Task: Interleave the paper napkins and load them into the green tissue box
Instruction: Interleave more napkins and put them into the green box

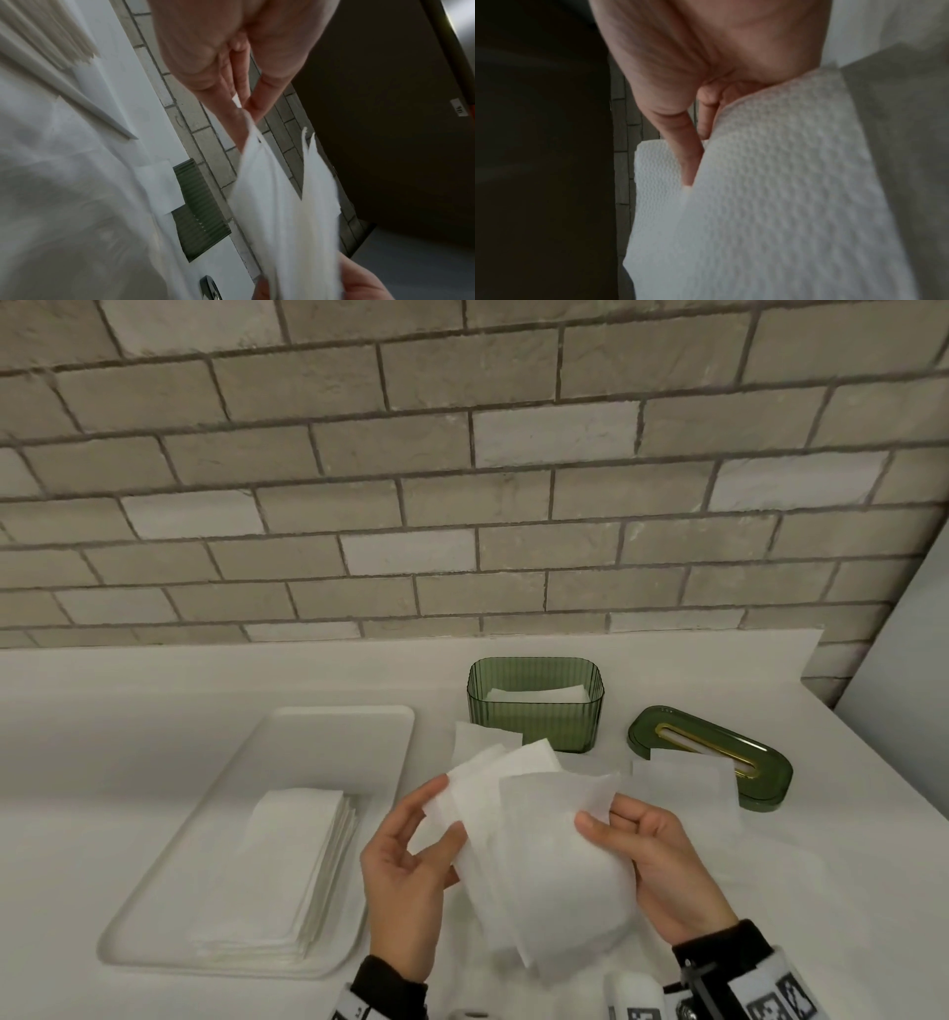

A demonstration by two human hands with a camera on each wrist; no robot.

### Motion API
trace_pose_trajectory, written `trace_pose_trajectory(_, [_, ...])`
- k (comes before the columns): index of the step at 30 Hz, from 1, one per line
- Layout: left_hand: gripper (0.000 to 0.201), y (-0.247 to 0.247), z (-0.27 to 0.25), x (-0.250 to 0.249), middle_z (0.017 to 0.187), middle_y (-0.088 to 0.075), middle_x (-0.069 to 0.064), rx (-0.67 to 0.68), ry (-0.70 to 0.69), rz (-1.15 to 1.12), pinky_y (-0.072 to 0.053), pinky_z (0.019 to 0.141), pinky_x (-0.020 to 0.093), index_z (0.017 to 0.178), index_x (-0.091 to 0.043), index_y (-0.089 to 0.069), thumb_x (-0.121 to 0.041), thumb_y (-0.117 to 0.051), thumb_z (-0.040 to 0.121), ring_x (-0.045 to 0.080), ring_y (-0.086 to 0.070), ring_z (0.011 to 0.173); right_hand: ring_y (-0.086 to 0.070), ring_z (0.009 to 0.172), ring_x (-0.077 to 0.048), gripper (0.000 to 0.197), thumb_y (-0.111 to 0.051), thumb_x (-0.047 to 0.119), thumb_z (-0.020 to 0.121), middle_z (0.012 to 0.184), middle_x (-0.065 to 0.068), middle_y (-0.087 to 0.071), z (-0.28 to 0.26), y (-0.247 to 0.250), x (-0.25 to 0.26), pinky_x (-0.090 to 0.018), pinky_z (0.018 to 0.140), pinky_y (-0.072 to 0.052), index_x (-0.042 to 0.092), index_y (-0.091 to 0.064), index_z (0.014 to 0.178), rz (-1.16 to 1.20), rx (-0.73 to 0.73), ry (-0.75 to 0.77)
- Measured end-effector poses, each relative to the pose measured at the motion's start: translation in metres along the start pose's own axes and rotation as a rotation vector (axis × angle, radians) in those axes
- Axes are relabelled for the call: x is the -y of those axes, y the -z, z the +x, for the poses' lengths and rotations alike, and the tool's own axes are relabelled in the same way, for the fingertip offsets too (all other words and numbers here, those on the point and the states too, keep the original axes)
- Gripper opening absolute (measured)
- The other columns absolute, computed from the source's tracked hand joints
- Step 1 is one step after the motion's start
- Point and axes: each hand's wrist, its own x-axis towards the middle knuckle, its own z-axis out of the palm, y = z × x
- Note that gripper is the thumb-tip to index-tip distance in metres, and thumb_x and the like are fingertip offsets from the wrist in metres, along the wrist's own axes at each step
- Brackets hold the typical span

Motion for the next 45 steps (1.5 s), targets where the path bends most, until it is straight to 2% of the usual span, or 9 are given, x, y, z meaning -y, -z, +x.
trace_pose_trajectory(6, [0.018,-0.004,0.005,0.002,0.096,-0.078,0.008,0.016,0.004,0.052,-0.056,0.059,0.024,0.096,-0.006,-0.076,0.005,-0.066,0.087,0.018,-0.074,0.078,-0.07,0.1,-0.035,0.034,-0.072,0.008,0.077,0.106,-0.02,-0.072,0.006,-0.002,-0.002,-0.038,0.083,-0.059,-0.001,-0.07,0.11,-0.032,-0.045,0.026])
trace_pose_trajectory(12, [0.02,-0.008,0.003,-0.002,0.103,-0.077,0.007,0.029,0.067,0.005,-0.058,0.063,0.037,0.102,-0.011,-0.075,-0.023,-0.066,0.088,0.025,-0.075,0.083,-0.071,0.097,-0.028,0.025,-0.069,0.003,0.081,0.103,-0.016,-0.074,0.01,-0.008,-0.001,-0.036,0.087,-0.058,0.0,-0.069,0.106,-0.056,-0.142,0.104])
trace_pose_trajectory(15, [0.022,-0.009,0.001,-0.004,0.096,-0.078,-0.004,0.048,0.046,0.065,-0.059,0.071,0.044,0.107,-0.008,-0.071,-0.006,-0.072,0.085,0.013,-0.075,0.078,-0.071,0.096,-0.028,0.025,-0.069,0.005,0.083,0.103,-0.016,-0.074,0.009,-0.011,-0.004,-0.037,0.088,-0.057,-0.001,-0.068,0.107,-0.092,-0.161,0.12])
trace_pose_trajectory(18, [0.024,-0.008,-0.003,-0.004,0.076,-0.077,-0.015,0.075,0.026,0.104,-0.058,0.064,0.031,0.104,-0.012,-0.068,0.003,-0.07,0.085,0.004,-0.073,0.069,-0.071,0.095,-0.028,0.024,-0.069,0.008,0.084,0.102,-0.016,-0.074,0.008,-0.013,-0.007,-0.037,0.086,-0.057,-0.001,-0.068,0.107,-0.107,-0.172,0.122])
trace_pose_trajectory(28, [0.012,-0.007,-0.002,-0.002,0.089,-0.079,-0.002,-0.011,0.024,0.071,-0.059,0.07,0.044,0.098,-0.001,-0.073,-0.003,-0.072,0.086,0.016,-0.075,0.075,-0.073,0.089,-0.021,0.02,-0.068,0.008,0.086,0.098,-0.013,-0.075,0.006,-0.017,-0.01,-0.028,0.075,-0.059,0.0,-0.069,0.104,-0.105,-0.144,0.133])
trace_pose_trajectory(31, [0.013,-0.004,0.0,-0.001,0.086,-0.078,0.0,-0.065,0.029,0.059,-0.057,0.066,0.036,0.096,-0.002,-0.072,-0.001,-0.074,0.084,0.011,-0.073,0.07,-0.072,0.089,-0.019,0.016,-0.068,0.008,0.085,0.097,-0.011,-0.076,0.008,-0.011,-0.007,-0.024,0.074,-0.058,0.003,-0.071,0.1,-0.145,-0.187,0.176])
trace_pose_trajectory(38, [0.059,0.001,0.0,-0.004,0.088,-0.076,0.016,-0.079,-0.073,0.004,-0.062,0.067,0.035,0.129,-0.029,-0.058,0.009,-0.069,0.085,0.022,-0.073,0.077,-0.071,0.082,-0.021,0.026,-0.074,0.024,0.073,0.092,-0.013,-0.076,-0.003,0.003,0.03,-0.03,0.074,-0.058,0.006,-0.075,0.092,-0.285,-0.081,0.273])
trace_pose_trajectory(42, [0.033,-0.003,0.002,-0.002,0.096,-0.077,-0.009,-0.009,-0.097,0.139,-0.05,0.071,0.031,0.1,-0.022,-0.077,0.006,-0.062,0.09,0.015,-0.068,0.084,-0.074,0.081,-0.02,0.031,-0.073,0.027,0.065,0.094,-0.012,-0.076,-0.007,-0.001,0.047,-0.027,0.064,-0.058,0.012,-0.078,0.092,-0.055,0.065,0.201])
trace_pose_trajectory(45, [0.026,-0.01,-0.001,-0.004,0.099,-0.078,-0.006,0.064,-0.004,0.137,-0.048,0.073,0.038,0.091,-0.023,-0.08,-0.005,-0.062,0.093,0.024,-0.067,0.087,-0.074,0.08,-0.017,0.03,-0.073,0.028,0.062,0.092,-0.007,-0.076,-0.004,-0.004,0.049,-0.026,0.063,-0.058,0.015,-0.079,0.088,0.031,0.111,0.173])
